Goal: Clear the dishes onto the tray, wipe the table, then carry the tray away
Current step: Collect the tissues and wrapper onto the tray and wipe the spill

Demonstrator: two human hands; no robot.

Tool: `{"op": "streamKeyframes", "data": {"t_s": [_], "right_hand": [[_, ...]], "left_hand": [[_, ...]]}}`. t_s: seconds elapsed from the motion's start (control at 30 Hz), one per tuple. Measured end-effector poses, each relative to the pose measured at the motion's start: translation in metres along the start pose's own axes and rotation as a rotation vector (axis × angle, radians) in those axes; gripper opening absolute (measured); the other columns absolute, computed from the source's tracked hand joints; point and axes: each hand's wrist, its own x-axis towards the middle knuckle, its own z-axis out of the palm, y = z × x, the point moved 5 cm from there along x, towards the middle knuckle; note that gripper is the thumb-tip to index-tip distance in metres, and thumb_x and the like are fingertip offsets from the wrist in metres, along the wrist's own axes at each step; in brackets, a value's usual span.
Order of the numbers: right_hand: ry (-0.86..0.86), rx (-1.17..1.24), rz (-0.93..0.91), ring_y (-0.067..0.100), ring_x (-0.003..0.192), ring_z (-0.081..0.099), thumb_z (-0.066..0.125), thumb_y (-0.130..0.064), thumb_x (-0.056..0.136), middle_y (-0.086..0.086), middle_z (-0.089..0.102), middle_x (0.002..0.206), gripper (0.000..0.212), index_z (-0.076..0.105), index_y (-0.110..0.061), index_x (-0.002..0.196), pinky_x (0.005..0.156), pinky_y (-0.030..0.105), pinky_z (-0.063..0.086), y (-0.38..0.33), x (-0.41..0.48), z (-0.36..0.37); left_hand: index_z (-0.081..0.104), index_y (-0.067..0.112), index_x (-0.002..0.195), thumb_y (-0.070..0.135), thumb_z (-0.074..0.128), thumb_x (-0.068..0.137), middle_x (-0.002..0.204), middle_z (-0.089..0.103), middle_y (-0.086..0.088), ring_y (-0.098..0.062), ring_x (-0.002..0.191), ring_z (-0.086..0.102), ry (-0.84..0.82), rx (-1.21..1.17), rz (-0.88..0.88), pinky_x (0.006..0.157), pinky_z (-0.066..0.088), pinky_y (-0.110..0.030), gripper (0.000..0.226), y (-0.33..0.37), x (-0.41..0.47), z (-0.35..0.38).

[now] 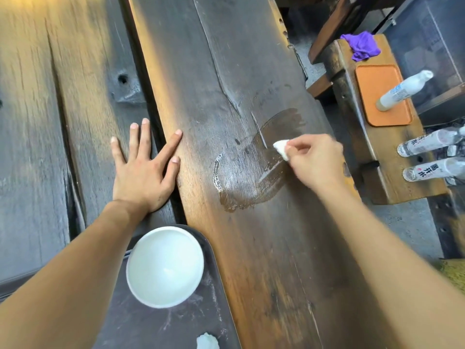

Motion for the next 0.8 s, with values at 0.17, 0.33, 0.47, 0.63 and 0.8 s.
{"op": "streamKeyframes", "data": {"t_s": [0.17, 0.33, 0.47, 0.63, 0.8], "right_hand": [[-0.394, 0.101, -0.307, 0.013, 0.069, 0.066, 0.071, -0.018, 0.077, -0.006, 0.072, 0.072, 0.009, 0.077, -0.025, 0.078, 0.073, 0.027, 0.052, -0.033, -0.112, 0.059], [-0.082, 0.218, -0.099, -0.001, 0.074, 0.068, 0.074, -0.022, 0.078, -0.015, 0.074, 0.076, 0.009, 0.079, -0.029, 0.080, 0.075, 0.015, 0.050, -0.022, -0.028, 0.018], [-0.100, 0.092, -0.193, 0.011, 0.085, 0.069, 0.069, -0.022, 0.082, -0.006, 0.076, 0.084, 0.013, 0.081, -0.024, 0.089, 0.082, 0.013, 0.043, -0.058, 0.023, 0.036], [-0.548, -0.061, -0.630, 0.006, 0.070, 0.051, 0.071, -0.017, 0.085, -0.007, 0.069, 0.084, 0.011, 0.080, -0.020, 0.091, 0.074, 0.017, 0.038, -0.068, -0.067, 0.072], [-0.227, -0.013, -0.392, 0.005, 0.075, 0.062, 0.073, -0.021, 0.081, -0.004, 0.075, 0.087, 0.010, 0.080, -0.023, 0.088, 0.075, 0.013, 0.044, -0.009, -0.024, 0.003]], "left_hand": [[0.013, 0.052, 0.160, 0.054, 0.018, 0.105, 0.171, 0.007, -0.019, -0.036, 0.158, 0.000, -0.012, -0.007, -0.007, 0.120, -0.001, -0.067, 0.056, 0.002, -0.001, -0.002], [0.013, 0.051, 0.161, 0.054, 0.017, 0.105, 0.171, 0.006, -0.018, -0.036, 0.158, -0.001, -0.024, 0.000, -0.017, 0.121, -0.002, -0.067, 0.056, 0.002, -0.002, -0.004], [0.012, 0.052, 0.160, 0.054, 0.016, 0.104, 0.171, 0.005, -0.017, -0.035, 0.158, -0.001, -0.028, 0.002, -0.024, 0.121, -0.003, -0.066, 0.056, 0.002, -0.002, -0.004], [0.009, 0.054, 0.160, 0.056, 0.014, 0.104, 0.172, 0.001, -0.014, -0.032, 0.159, -0.004, -0.067, 0.014, -0.043, 0.121, -0.004, -0.064, 0.056, 0.002, -0.002, -0.005], [0.020, 0.049, 0.161, 0.050, 0.024, 0.109, 0.173, 0.001, -0.008, -0.026, 0.159, -0.003, -0.209, -0.169, -0.024, 0.123, -0.005, -0.056, 0.052, -0.012, -0.004, -0.022]]}}
